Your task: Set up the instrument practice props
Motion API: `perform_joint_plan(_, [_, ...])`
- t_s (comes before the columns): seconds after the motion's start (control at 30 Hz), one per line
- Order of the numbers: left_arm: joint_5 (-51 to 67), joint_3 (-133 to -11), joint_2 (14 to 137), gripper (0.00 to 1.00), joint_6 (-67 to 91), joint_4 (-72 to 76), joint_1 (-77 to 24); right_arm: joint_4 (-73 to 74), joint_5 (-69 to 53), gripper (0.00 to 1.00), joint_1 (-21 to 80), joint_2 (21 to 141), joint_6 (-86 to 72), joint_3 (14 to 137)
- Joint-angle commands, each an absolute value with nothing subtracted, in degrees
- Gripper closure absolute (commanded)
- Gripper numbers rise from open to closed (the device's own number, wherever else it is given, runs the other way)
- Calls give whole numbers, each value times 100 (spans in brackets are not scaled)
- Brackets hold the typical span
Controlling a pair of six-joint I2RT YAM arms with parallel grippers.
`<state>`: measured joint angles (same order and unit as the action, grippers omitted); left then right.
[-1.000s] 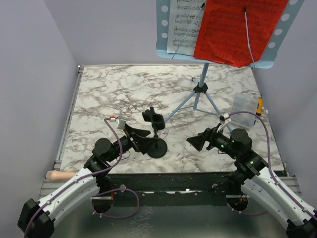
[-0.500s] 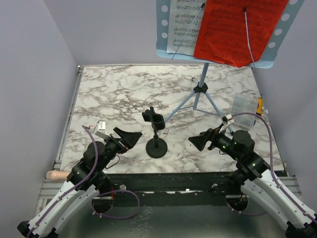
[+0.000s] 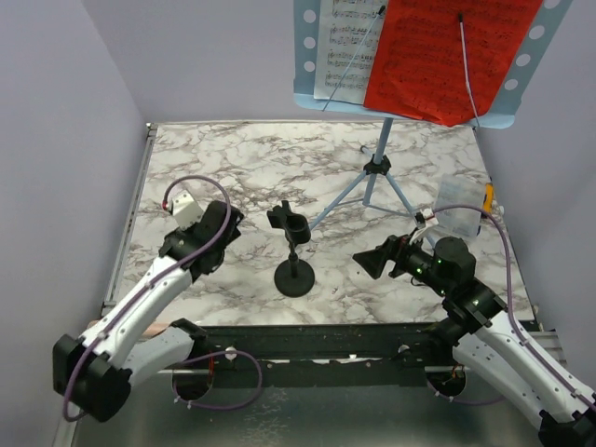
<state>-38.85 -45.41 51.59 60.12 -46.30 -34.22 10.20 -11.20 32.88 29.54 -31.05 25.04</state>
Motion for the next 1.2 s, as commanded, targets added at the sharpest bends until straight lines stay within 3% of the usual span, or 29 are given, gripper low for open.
perform_joint_plan(0.0, [-3051,-4825,6293,1,4578,-4620,-1262,1195,-1007,0,3278,2925,-3163,2716])
perform_joint_plan(0.07, [-2574,-4897,6619,1,4515,-4689,-304,1255,-1027,0,3278,2916,-3158,2769])
perform_joint_plan(0.23, [-4030,-4870,6780,1,6117,-5609,861,1553,-1014,0,3278,2933,-3104,3002])
perform_joint_plan(0.47, [-3711,-4018,6110,5,7232,-5533,2547,1761,-1400,0,3278,3410,-2842,3585])
perform_joint_plan(0.63, [-4357,-4074,6493,7,7843,-5741,3049,1905,-2029,0,3278,3773,-2577,4040])
perform_joint_plan(0.9, [-4313,-3720,6724,8,7901,-5345,4044,1840,-2372,0,3276,3428,-2366,4101])
perform_joint_plan(1.17, [-3451,-3089,6243,4,7345,-4147,4564,2201,-2505,0,3277,3263,-1935,4324])
